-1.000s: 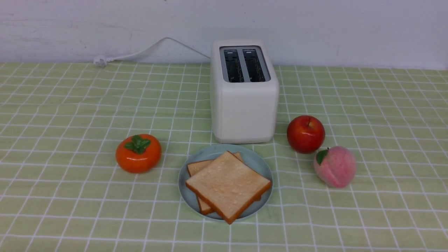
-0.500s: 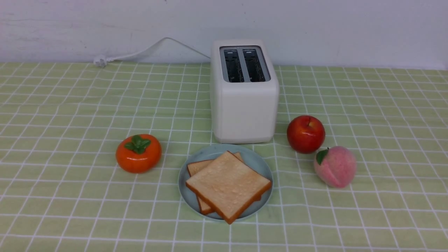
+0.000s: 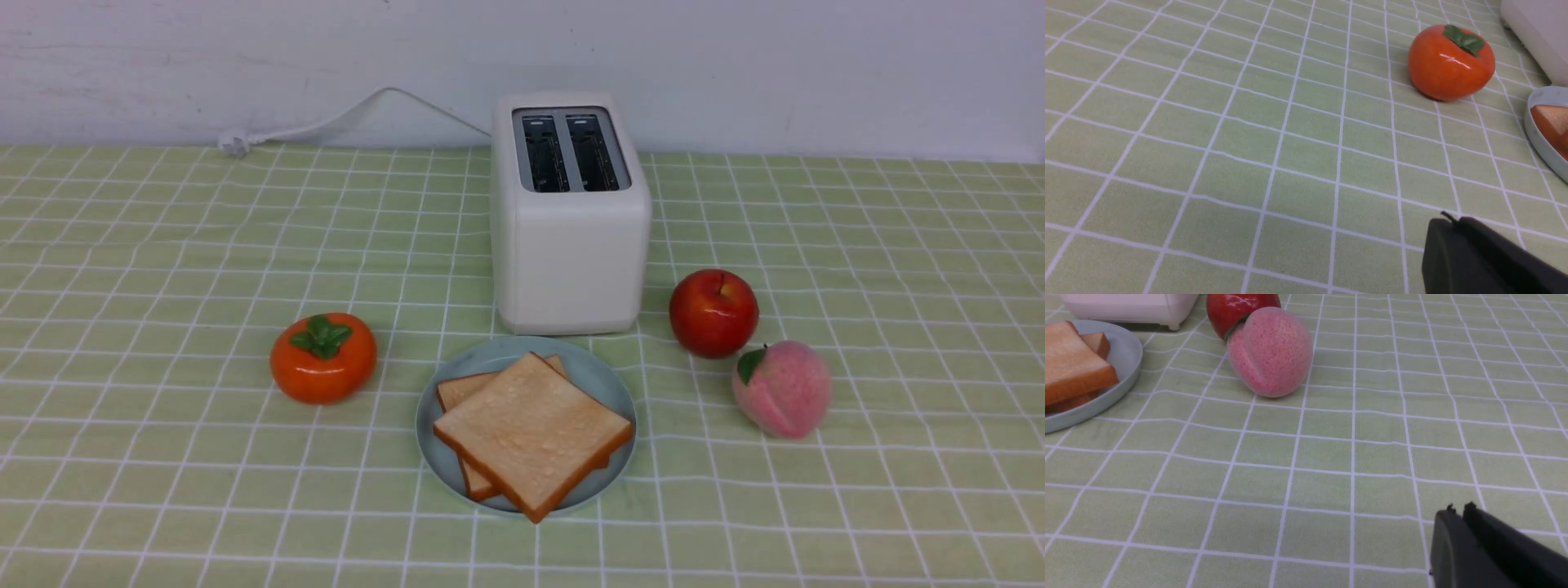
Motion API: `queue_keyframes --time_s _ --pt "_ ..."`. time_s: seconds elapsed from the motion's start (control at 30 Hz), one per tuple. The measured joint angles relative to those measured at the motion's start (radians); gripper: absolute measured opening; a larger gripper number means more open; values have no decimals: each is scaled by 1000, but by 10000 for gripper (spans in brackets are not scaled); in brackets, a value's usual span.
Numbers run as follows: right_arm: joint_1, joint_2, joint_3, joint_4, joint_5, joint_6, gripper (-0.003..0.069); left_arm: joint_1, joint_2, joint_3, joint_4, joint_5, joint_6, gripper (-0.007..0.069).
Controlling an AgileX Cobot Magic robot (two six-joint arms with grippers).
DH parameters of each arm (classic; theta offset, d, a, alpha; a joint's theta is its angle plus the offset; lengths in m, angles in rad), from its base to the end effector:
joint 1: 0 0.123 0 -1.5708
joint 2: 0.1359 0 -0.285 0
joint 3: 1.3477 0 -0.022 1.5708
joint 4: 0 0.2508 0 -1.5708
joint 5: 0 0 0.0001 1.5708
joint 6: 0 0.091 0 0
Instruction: Take toasted bread from bread machine on green coffee tablecloth place on plate.
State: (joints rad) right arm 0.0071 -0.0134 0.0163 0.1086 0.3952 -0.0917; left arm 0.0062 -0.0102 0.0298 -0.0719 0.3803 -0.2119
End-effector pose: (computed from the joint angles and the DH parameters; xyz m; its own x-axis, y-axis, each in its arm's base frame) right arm 0.0518 0.0042 0.1731 -0.3043 0.0064 -0.9526 -0.0442 0.9988 0.0209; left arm 0.0526 -0.0021 0.1696 -0.3002 -0.2769 -0.9128 -0.0659 0.9607 -0.2697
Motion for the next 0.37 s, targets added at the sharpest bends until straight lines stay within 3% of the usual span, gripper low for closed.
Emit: queue_keyframes --time_s 0.37 --pt "0 0 0 0 0 0 51 0 0 0 1 0 0 -2"
